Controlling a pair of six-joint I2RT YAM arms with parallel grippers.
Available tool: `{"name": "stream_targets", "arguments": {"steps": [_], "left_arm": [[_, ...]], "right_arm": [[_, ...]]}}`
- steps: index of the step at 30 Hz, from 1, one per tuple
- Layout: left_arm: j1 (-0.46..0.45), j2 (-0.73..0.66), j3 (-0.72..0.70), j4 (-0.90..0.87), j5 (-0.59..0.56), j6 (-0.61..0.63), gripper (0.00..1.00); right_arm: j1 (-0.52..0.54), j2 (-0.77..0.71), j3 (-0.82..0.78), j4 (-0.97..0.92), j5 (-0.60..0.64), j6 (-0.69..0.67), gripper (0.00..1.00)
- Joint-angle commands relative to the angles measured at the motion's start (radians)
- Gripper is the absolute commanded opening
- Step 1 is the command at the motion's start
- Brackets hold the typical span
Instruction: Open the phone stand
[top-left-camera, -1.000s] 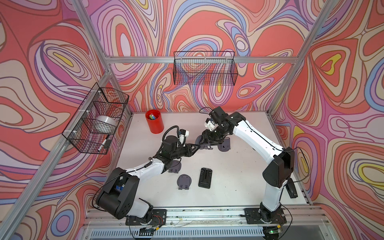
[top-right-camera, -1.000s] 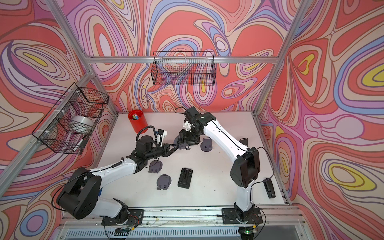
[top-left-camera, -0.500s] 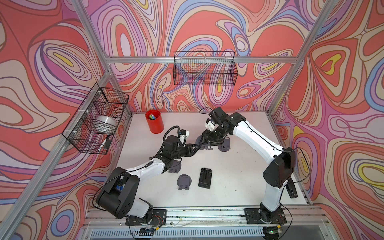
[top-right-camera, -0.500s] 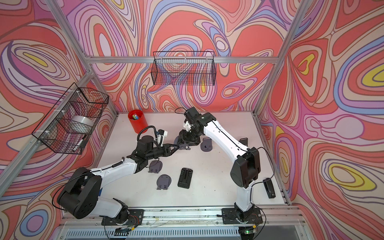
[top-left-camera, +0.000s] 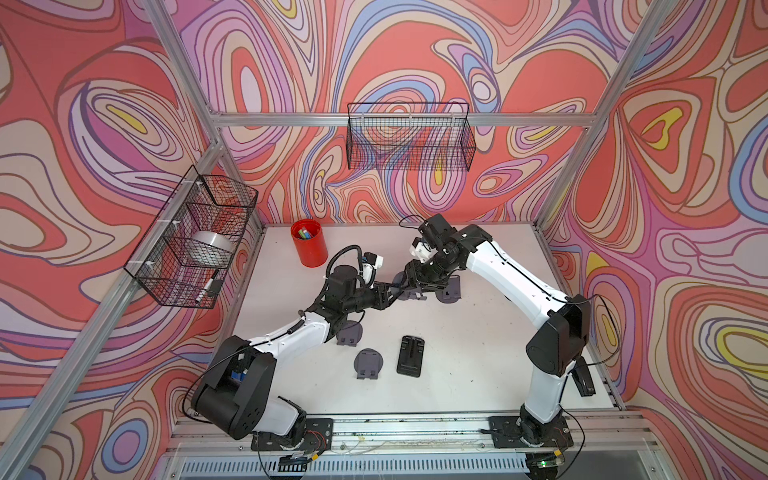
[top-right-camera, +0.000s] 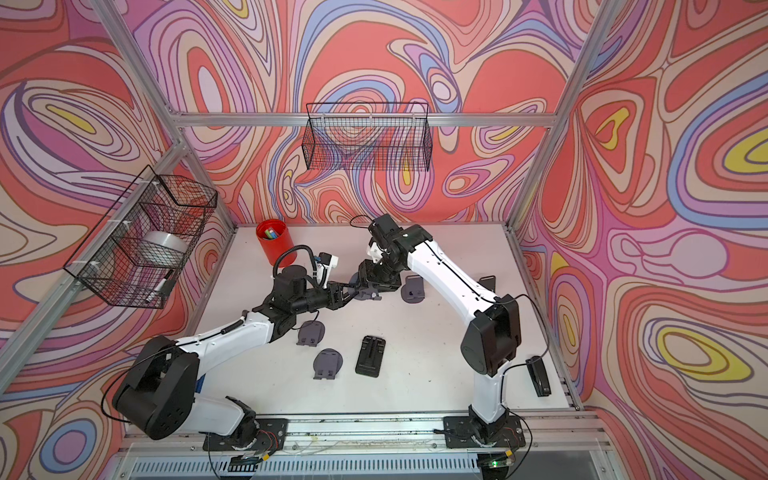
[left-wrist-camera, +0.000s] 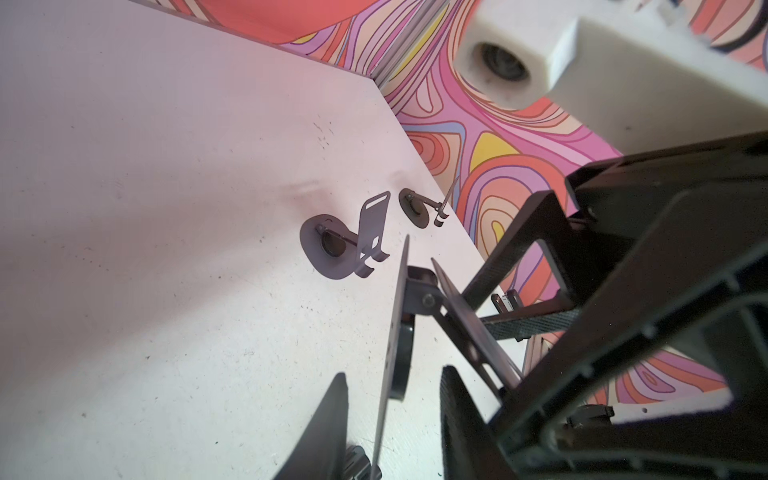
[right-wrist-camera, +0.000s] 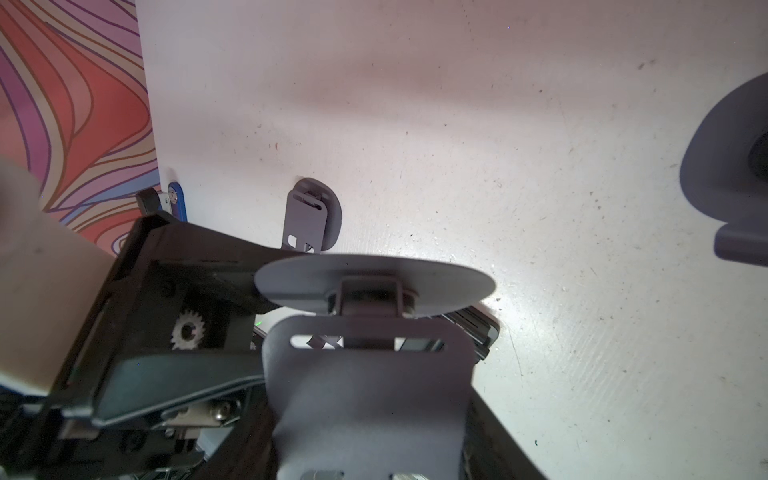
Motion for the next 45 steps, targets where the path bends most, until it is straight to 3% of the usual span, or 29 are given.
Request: {"name": "stream_targets", "arguments": {"steps": [1,17,23,32,36,40,45], "left_arm": [[-0.009,0.032,0.03,0.067,0.031,-0.012,0.31],[-0.01,0.087,0.059,0.114,0.027,-0.053,0.16],[-0.01,0.096,0.057,0.123,0.034,-0.06,0.04],[-0.01,0.097,0.06,0.118,0.042,-0.062,0.0],[-0.01,0.104,0.065,0.134,0.043,-0.072,0.0],[-0.01,0.12,0.071,0.183,0.055,-0.09,0.0],[-0.002,0.152,0.073,0.302,0.1,-0.088,0.0]], "right_arm": [[0.001,-0.023,0.025,-0.006,-0.007,-0.005,0.01],[0.004,-0.025,0.025,-0.008,-0.008,-0.002,0.01],[0.004,-0.026,0.03,0.0,-0.006,0.003,0.01],[0.005,-0.021,0.034,0.006,-0.008,0.007,0.04],[0.007,-0.031,0.029,0.018,-0.009,0.007,0.15],[0.007,-0.056,0.002,0.046,-0.003,0.017,0.37],[0.006,-0.134,-0.098,0.134,0.004,0.039,0.58]]}}
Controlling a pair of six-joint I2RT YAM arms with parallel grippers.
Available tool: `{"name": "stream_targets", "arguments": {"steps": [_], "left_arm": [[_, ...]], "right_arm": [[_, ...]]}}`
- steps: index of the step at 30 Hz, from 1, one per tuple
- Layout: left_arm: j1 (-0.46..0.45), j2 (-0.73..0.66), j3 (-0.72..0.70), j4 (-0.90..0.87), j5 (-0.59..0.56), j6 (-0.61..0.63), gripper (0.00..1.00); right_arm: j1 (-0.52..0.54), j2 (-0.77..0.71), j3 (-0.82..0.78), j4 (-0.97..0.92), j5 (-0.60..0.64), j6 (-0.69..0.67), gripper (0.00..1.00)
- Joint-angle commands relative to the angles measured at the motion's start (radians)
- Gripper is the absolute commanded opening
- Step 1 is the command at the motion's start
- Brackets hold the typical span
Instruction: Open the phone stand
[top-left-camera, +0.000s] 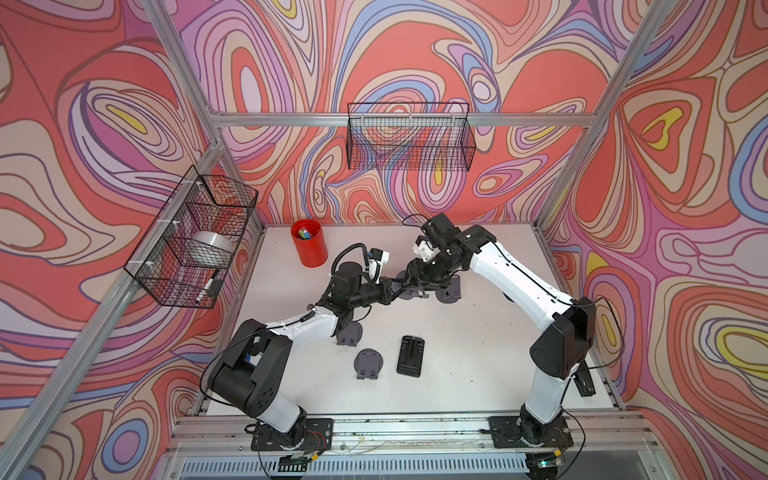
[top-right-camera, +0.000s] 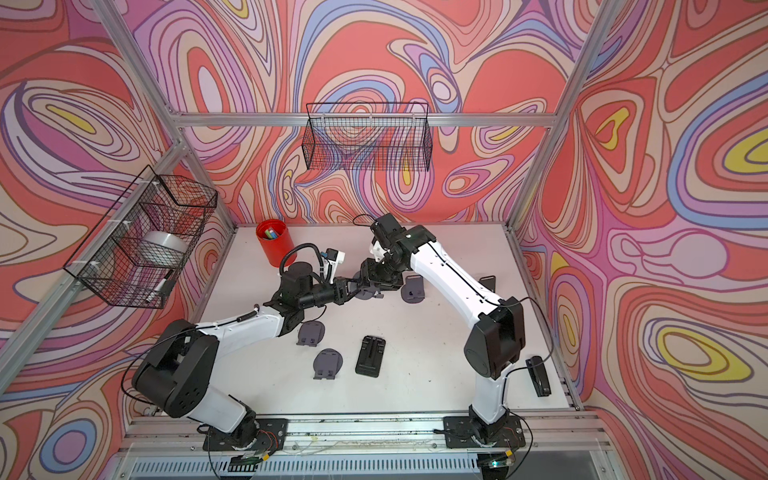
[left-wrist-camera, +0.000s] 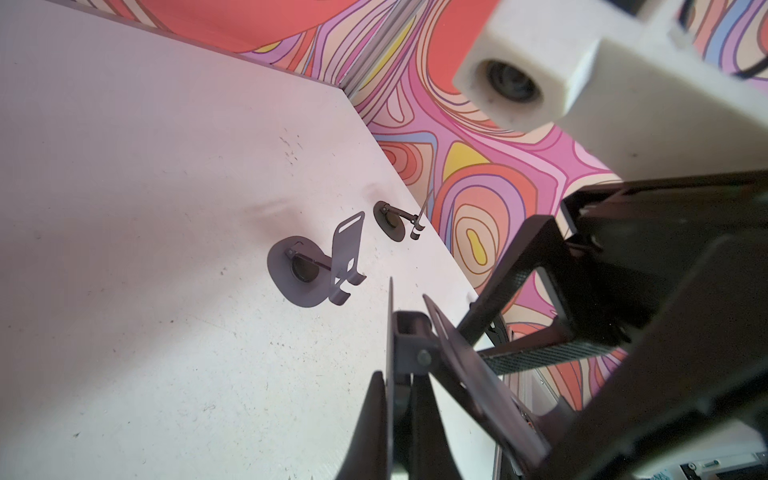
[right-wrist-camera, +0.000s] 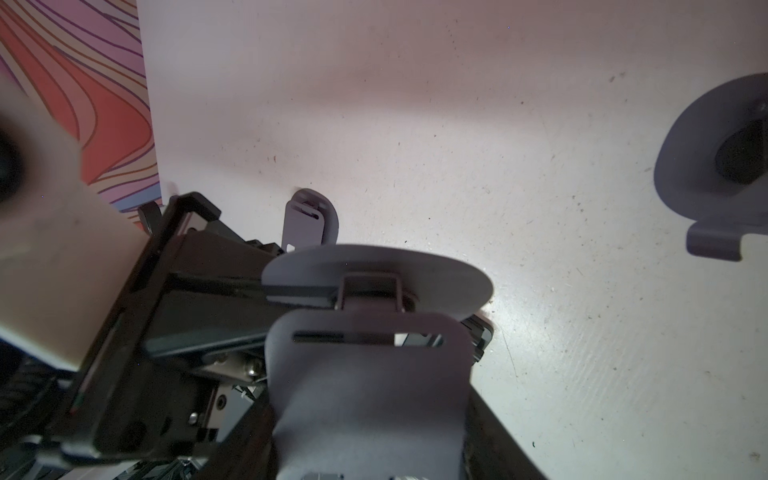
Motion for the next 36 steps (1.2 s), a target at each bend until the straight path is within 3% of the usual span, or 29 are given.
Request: {"name": "stream_targets", "arguments": {"steps": [1,9,14,18,25,30,36], "left_arm": [[0.009,0.035,0.04,0.136,0.037,-0.041,0.0],[0.025,0.083,0.103,0.156,0.102,-0.054,0.0],[0.034,0.082,0.097,0.184,0.129,-0.021,0.0],[0.064,0.107,0.07,0.335,0.184,-0.034,0.0],[0.129,0.193,0.091,0.584,0.312,-0.176,0.0],[0.134,0.251,0.167,0.618,0.379,-0.257,0.0],[0.119,0.254,0.202,0.601,0.41,-0.263,0.0]], "right_arm": [[0.009,-0.096,-0.062,0.104,-0.028,0.01,0.61],[0.002,-0.156,-0.137,0.157,-0.032,-0.014,0.85],[-0.011,-0.189,-0.156,0.178,-0.016,-0.025,0.9],[-0.05,-0.249,-0.203,0.236,-0.029,-0.022,0.83],[-0.159,-0.34,-0.325,0.385,-0.183,-0.016,0.61],[-0.197,-0.321,-0.331,0.432,-0.267,-0.043,0.5],[-0.251,-0.261,-0.335,0.532,-0.371,-0.035,0.32]]}}
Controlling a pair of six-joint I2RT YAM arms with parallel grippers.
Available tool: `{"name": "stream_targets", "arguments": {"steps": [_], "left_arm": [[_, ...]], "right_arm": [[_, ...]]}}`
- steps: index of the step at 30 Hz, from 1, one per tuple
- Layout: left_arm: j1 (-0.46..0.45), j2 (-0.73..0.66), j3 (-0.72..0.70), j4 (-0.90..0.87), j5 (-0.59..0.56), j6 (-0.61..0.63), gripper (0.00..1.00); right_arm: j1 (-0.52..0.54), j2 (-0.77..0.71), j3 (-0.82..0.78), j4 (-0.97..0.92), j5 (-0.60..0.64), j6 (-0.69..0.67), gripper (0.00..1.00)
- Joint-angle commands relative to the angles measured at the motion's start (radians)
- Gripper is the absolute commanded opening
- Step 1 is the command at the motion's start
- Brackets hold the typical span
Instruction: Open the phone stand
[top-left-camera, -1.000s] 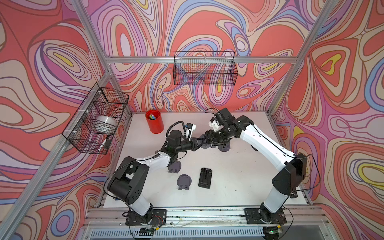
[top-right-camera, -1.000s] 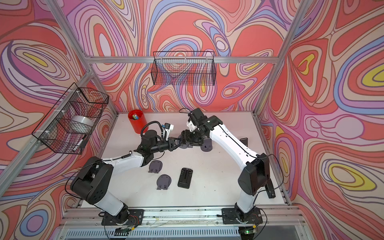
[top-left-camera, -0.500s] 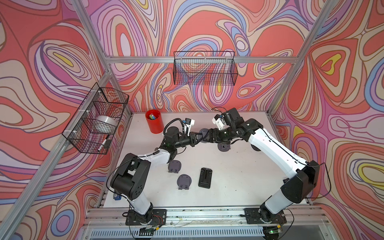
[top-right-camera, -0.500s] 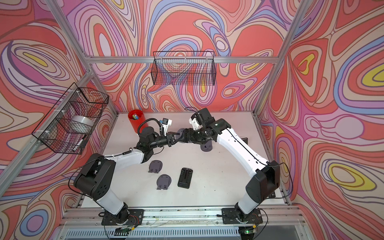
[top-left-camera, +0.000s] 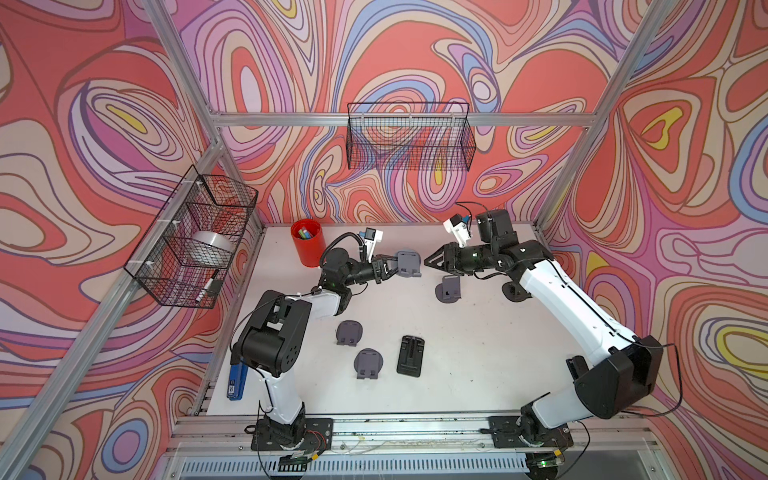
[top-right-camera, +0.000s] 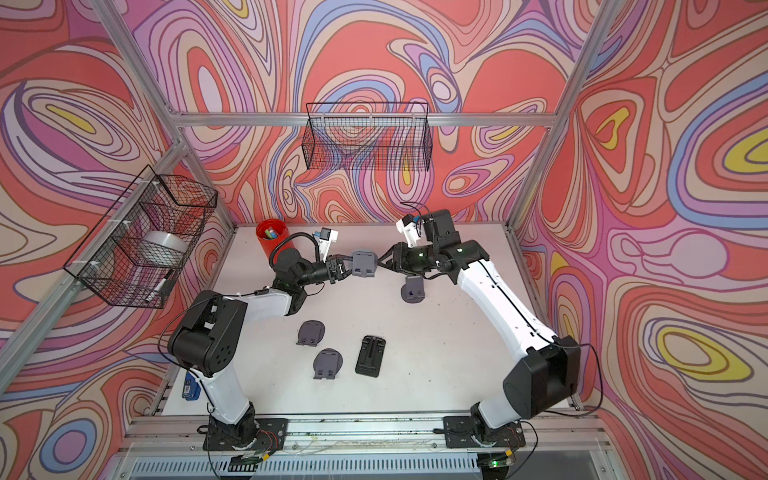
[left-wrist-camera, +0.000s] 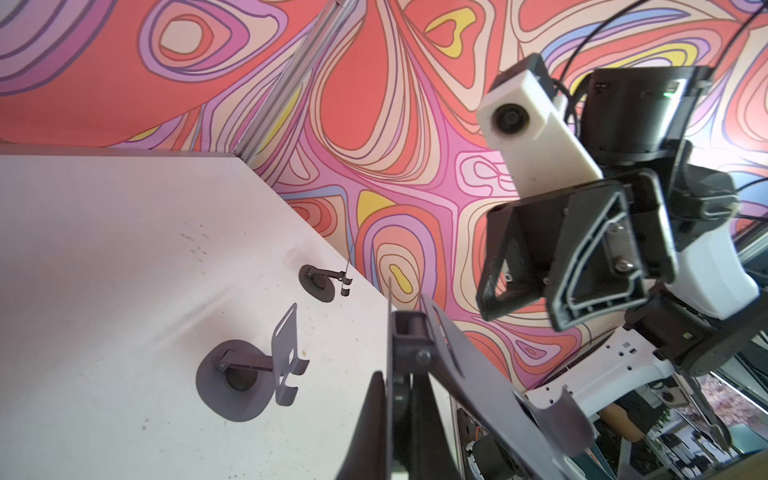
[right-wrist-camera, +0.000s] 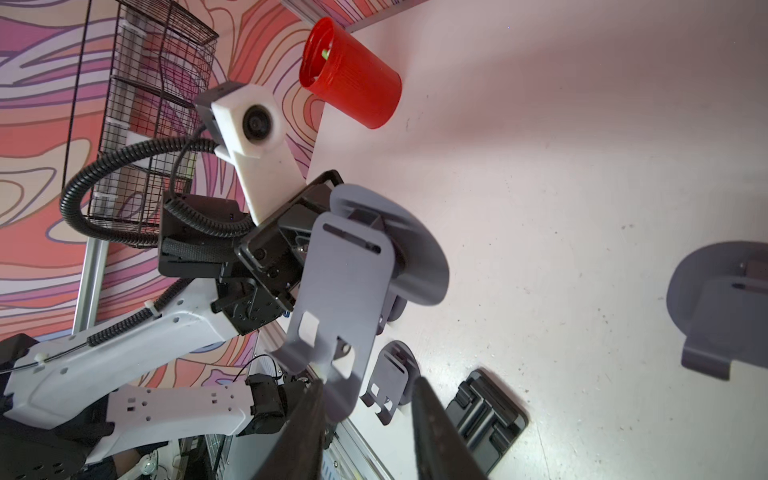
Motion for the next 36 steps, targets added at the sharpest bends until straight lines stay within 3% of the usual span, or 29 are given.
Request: {"name": "stream_targets", "arguments": {"steps": [1,14,36], "left_arm": [[-0.018,-0.005,0.036,0.077,0.056,-0.02,0.0],[-0.06,-0.065,0.05,-0.114,0.023,0.117,0.0],[-0.06,-0.044,0.061,-0.004,-0.032,0.052,0.0]], "right_arm": [[-0.031,0.041,-0.013,0.103,-0.096,0.001,0.32],[-0.047,0.123,0.032,0.142,-0.195,-0.008,0.26],[-0.058,0.061,-0.01,0.132,-0.174,0.005,0.25]]}}
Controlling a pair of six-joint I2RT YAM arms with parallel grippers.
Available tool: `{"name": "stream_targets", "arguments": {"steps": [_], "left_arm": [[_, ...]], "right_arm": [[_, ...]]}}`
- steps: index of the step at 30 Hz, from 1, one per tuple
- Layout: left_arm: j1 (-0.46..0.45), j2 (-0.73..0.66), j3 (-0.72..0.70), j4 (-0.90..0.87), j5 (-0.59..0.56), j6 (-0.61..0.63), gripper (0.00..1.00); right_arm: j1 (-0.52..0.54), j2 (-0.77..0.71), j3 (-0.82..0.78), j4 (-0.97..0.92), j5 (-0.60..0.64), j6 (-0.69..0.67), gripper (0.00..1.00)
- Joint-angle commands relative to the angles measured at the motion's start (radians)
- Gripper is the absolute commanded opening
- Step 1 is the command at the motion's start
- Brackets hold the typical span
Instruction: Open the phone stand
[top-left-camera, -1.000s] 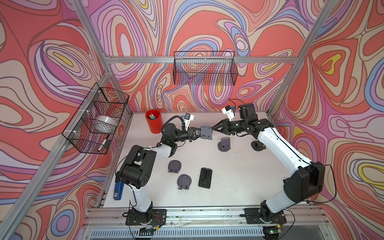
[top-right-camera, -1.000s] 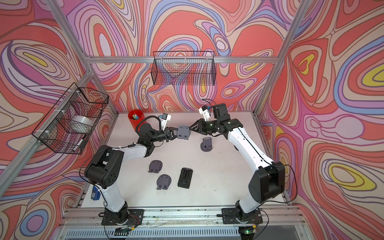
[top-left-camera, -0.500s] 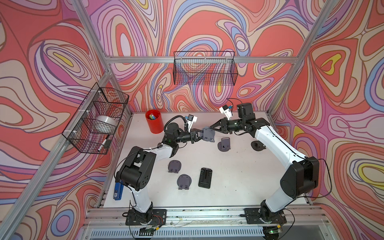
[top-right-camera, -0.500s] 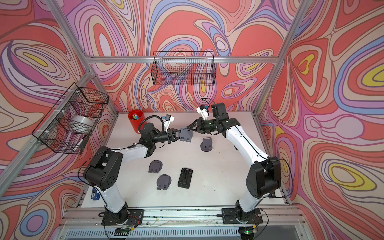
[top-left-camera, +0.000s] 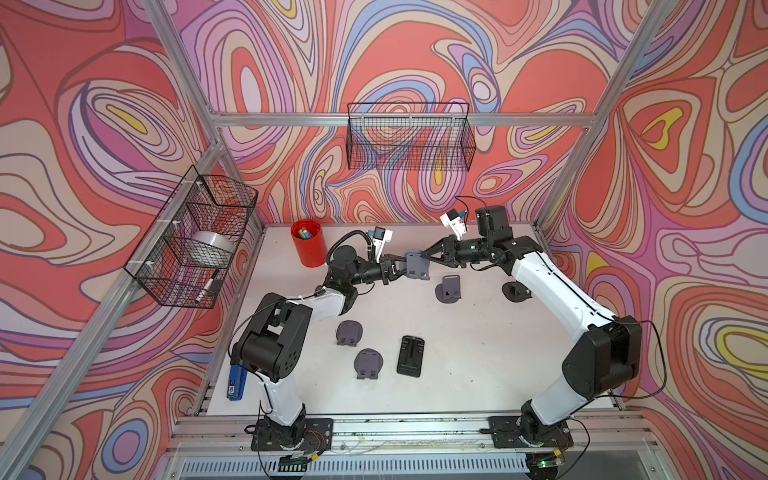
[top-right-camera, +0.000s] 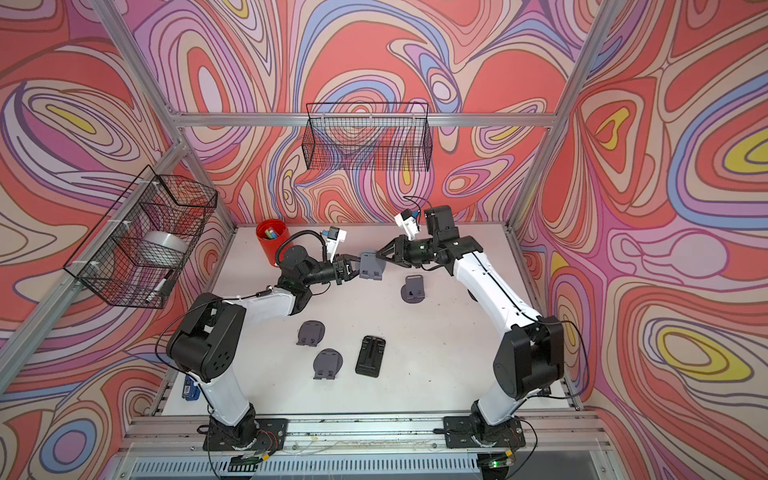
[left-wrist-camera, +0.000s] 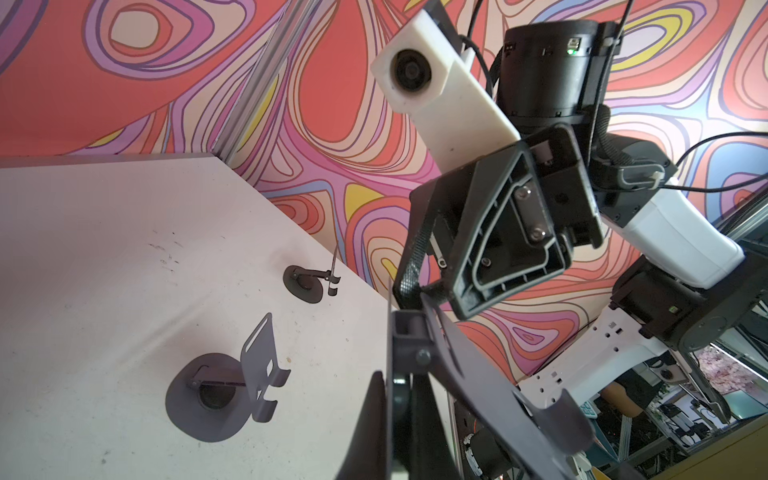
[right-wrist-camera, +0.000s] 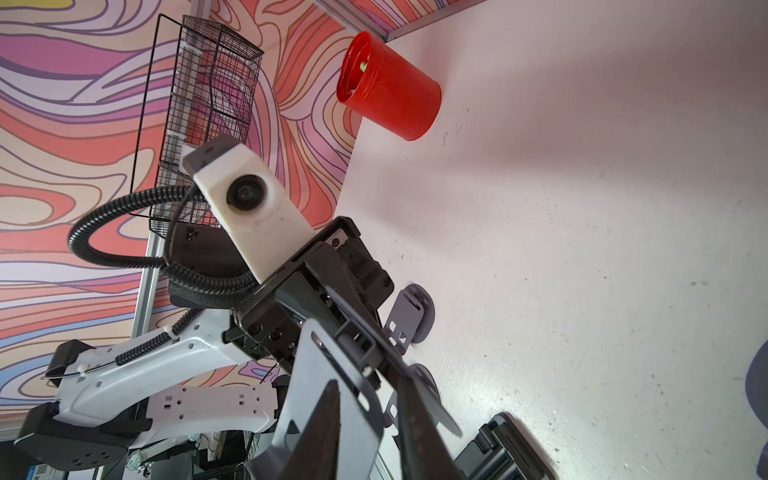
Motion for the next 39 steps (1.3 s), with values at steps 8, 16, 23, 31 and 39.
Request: {"name": "stream_targets", "arguments": {"steps": [8,16,23,31,39], "left_arm": [[-0.007,-0.009,0.038,0.106,-0.018,-0.038,0.0],[-0.019,0.007,0.059,0.106,-0.024,-0.046,0.0],[-0.026,0.02,0.068,0.095,-0.027,-0.064,0.0],[-0.026,0.009,0.097,-0.042,-0.027,-0.067,0.0],[-0.025,-0.027,0.111,-0.166,-0.022,-0.035,0.0]], "right_arm": [[-0.004,-0.026,-0.028,0.047,-0.058,0.025,0.22],[-0.004,-0.034,-0.051,0.117,-0.101,0.052,0.2],[-0.004,-0.042,-0.067,0.157,-0.118,0.05,0.12],[-0.004,-0.065,-0.104,0.243,-0.14,0.051,0.02],[-0.004,-0.101,-0.146,0.342,-0.156,0.058,0.01]]}}
